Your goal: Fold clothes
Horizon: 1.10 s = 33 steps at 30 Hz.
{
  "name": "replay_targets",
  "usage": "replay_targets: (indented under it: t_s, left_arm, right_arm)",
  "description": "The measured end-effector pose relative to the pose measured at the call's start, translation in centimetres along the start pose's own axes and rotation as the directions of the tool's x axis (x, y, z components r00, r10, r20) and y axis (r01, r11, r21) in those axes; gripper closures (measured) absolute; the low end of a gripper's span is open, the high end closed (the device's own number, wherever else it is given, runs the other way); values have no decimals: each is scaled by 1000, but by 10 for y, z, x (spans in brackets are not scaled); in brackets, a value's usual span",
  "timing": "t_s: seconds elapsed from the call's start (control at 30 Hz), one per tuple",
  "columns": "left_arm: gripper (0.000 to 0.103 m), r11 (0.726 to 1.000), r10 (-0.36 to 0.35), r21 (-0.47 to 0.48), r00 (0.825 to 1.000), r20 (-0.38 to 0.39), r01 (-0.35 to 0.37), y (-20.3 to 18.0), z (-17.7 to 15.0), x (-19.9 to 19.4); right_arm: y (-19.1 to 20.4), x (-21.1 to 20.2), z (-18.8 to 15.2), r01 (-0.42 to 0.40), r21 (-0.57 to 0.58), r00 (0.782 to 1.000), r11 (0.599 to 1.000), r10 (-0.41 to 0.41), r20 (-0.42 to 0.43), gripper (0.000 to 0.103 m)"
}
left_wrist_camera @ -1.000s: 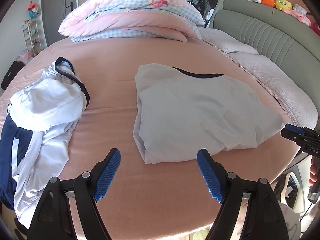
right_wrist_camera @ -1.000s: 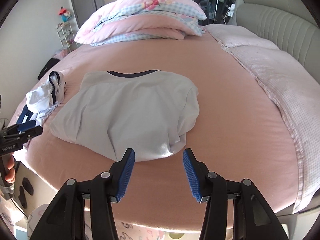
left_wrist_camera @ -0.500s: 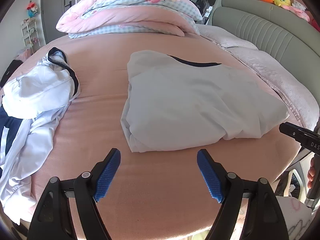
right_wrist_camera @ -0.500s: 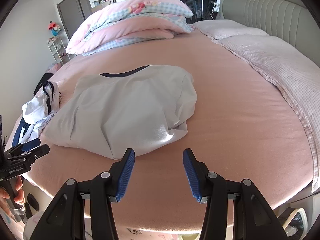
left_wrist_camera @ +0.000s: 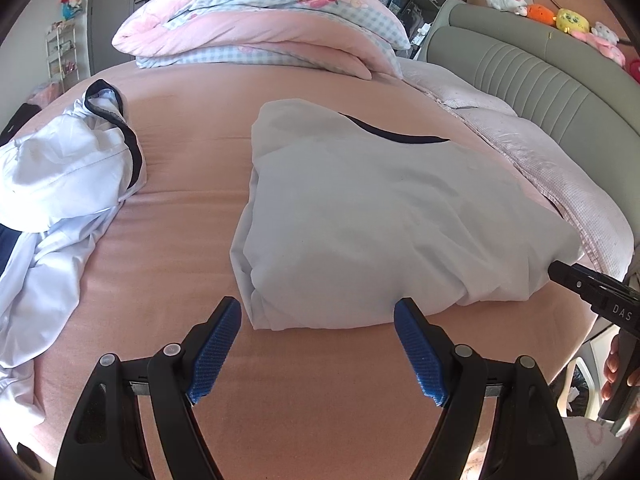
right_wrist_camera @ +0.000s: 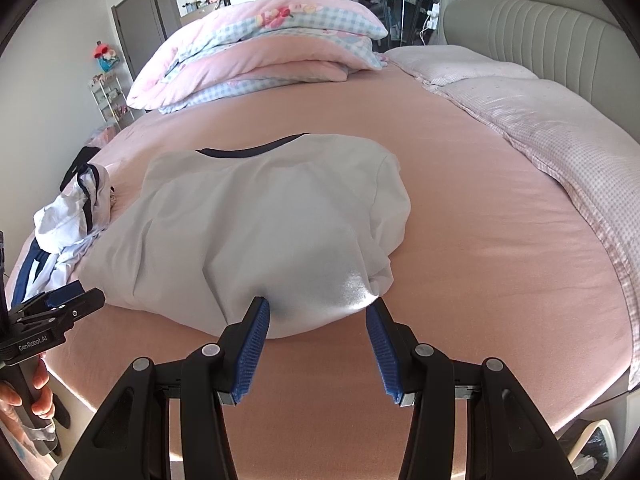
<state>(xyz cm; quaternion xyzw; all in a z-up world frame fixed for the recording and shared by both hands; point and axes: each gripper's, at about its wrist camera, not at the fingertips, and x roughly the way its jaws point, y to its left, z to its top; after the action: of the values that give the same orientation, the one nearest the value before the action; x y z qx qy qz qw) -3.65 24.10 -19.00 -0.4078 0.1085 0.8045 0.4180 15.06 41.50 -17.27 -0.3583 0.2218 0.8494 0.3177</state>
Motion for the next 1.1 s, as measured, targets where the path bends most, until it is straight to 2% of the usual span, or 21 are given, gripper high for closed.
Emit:
replay_targets:
  t_s: [0.23, 0.53, 0.57, 0.6, 0.63, 0.7, 0.73, 0.77, 0.9, 1.1]
  left_arm:
    - [27, 998, -27, -49, 1000, -5, 27, 2, 2, 7]
    - [54, 998, 6, -66, 1000, -25, -7, 1, 2, 13]
    - [60, 998, 16, -66, 1000, -24, -17, 1, 1, 12]
    - [67, 997, 28, -68, 999, -23, -29, 0, 1, 12]
    - [70, 997, 39, -70, 999, -20, -41, 0, 1, 12]
    - [82, 996, 57, -72, 998, -11, -58, -2, 0, 12]
    - [84, 996, 67, -65, 998, -5, -67, -4, 1, 11]
    - [85, 995, 81, -53, 997, 1, -80, -6, 1, 10]
    - [88, 990, 140, 4, 990, 21, -140, -13, 4, 7]
    - [90, 986, 166, -20, 986, 16, -165, -3, 6, 3]
  right_arm:
    - [-2, 4, 2, -12, 29, 1000, 1000, 12, 2, 53]
    - [0, 9, 3, 2, 37, 1000, 999, -2, -5, 54]
    - [1, 10, 2, 7, 32, 1000, 999, -7, -3, 54]
    - [2, 10, 1, 12, 27, 1000, 1000, -12, -1, 57]
    - [4, 10, 1, 22, 18, 1000, 1000, -22, -5, 65]
    - [9, 13, -1, 99, -9, 995, 995, -99, -14, 78]
    - [13, 16, -2, 146, -26, 989, 989, -146, -19, 92]
    - [16, 16, -2, 161, -41, 987, 986, -161, -13, 95]
    - [20, 13, 0, 190, -82, 982, 978, -188, 24, 95]
    - [11, 17, 2, 234, -96, 972, 968, -233, 16, 96]
